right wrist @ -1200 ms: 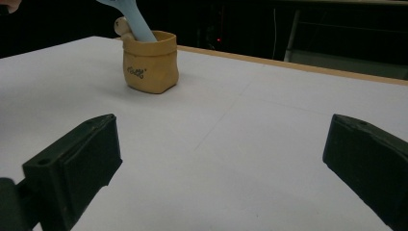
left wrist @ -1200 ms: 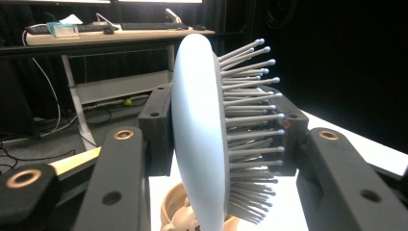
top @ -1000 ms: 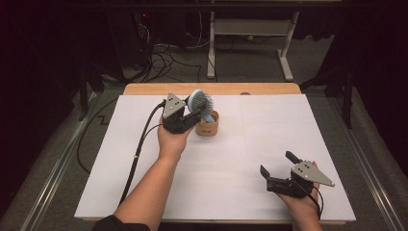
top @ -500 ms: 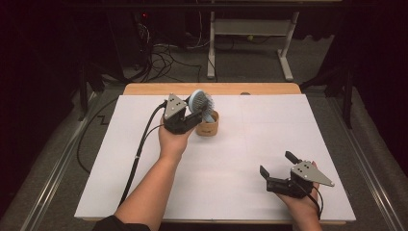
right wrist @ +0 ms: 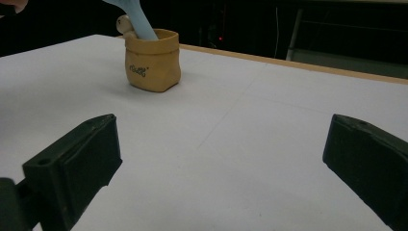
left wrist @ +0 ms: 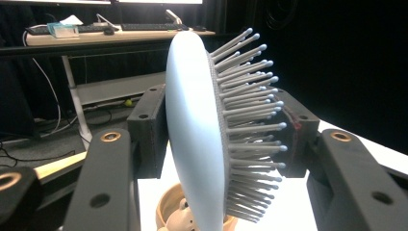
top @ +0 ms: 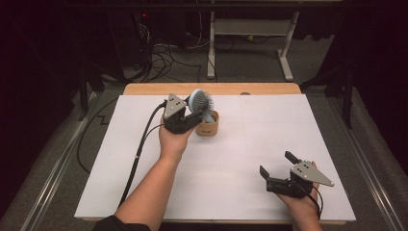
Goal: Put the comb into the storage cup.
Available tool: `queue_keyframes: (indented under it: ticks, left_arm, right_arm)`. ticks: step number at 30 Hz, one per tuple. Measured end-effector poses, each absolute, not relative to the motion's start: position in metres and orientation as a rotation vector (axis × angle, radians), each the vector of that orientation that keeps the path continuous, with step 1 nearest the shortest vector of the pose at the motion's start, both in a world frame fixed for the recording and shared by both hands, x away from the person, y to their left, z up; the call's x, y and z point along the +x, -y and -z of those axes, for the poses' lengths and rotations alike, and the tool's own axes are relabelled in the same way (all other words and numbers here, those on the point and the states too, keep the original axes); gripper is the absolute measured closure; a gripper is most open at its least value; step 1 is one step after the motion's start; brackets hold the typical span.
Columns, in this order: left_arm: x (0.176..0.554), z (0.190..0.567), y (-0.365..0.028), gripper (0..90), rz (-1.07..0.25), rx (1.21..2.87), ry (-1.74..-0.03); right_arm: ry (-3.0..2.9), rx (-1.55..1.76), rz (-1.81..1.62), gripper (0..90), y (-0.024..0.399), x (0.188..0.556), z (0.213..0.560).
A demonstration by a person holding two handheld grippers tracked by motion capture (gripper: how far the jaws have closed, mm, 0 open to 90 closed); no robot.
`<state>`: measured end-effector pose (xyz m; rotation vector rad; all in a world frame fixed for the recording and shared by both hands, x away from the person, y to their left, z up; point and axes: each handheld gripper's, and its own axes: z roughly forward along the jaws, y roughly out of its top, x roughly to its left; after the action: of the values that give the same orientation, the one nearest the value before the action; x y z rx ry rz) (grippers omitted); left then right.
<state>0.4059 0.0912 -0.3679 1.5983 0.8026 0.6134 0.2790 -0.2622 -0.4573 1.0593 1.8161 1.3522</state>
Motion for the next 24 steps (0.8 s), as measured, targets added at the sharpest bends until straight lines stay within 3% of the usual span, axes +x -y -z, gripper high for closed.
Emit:
queue_keyframes:
  ticks: [24]
  left_arm:
    - [0.4082,0.371,-0.0897,31.3,-0.589,1.615,-0.817]
  right_arm:
    - [-1.82,1.058,-1.35,0.4,0.2616,0.279,0.4574]
